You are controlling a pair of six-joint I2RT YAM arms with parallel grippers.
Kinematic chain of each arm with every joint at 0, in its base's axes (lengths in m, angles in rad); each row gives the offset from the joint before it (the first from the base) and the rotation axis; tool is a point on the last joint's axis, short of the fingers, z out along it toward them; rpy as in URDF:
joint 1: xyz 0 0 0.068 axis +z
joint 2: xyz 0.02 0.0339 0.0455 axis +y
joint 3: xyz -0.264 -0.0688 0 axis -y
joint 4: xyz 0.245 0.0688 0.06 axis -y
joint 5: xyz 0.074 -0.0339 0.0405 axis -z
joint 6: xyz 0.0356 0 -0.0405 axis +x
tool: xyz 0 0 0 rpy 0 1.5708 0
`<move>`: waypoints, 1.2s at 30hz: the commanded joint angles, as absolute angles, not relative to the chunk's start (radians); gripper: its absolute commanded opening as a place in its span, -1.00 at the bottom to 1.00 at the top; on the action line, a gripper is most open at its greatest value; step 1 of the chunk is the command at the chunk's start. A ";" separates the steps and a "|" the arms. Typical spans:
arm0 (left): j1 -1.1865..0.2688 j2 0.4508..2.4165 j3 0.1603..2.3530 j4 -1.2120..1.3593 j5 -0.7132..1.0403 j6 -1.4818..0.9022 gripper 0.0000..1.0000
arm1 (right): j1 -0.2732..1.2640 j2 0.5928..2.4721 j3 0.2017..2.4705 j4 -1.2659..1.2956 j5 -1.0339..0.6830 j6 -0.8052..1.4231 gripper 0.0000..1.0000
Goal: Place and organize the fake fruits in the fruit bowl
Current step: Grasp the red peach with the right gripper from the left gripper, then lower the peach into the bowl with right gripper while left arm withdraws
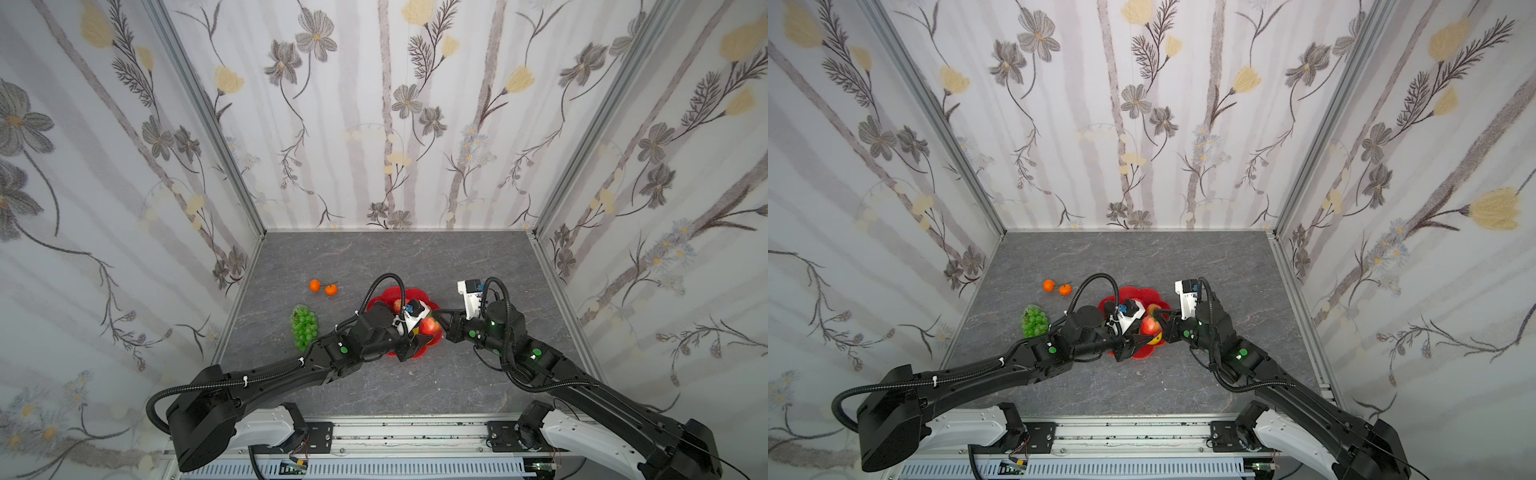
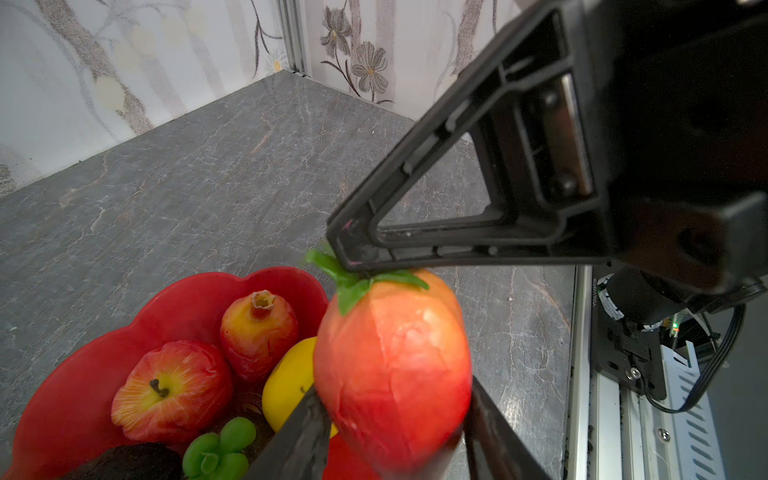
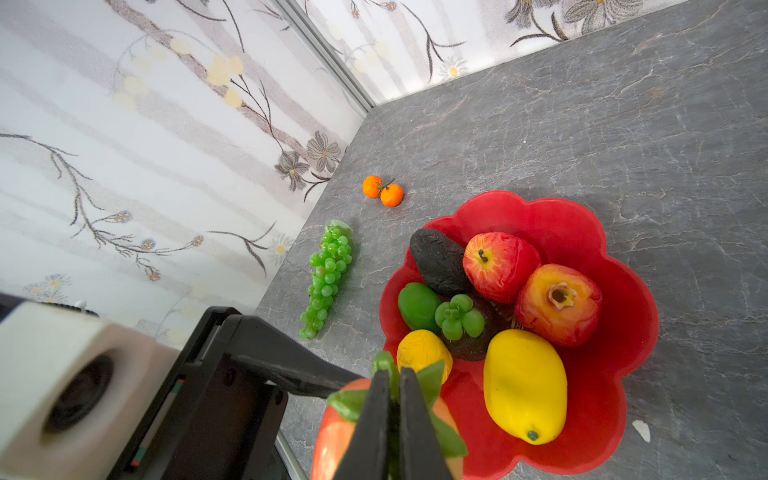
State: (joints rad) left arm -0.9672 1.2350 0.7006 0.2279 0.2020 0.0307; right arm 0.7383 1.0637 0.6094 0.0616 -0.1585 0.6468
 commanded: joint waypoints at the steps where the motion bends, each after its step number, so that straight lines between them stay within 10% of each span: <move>1: -0.968 1.238 0.699 0.254 0.193 0.046 0.05 | 0.738 1.065 0.608 0.106 -0.166 0.656 -0.87; 36: -0.760 0.647 0.390 0.033 -0.412 -0.399 0.92 | 0.991 1.289 0.549 0.374 0.170 0.500 -1.00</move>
State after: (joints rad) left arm -0.7731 0.6739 0.4000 0.0490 -0.3649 -0.3313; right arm 0.9802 1.2613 0.5537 0.2653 0.1043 0.5316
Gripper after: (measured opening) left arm 0.956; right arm 0.052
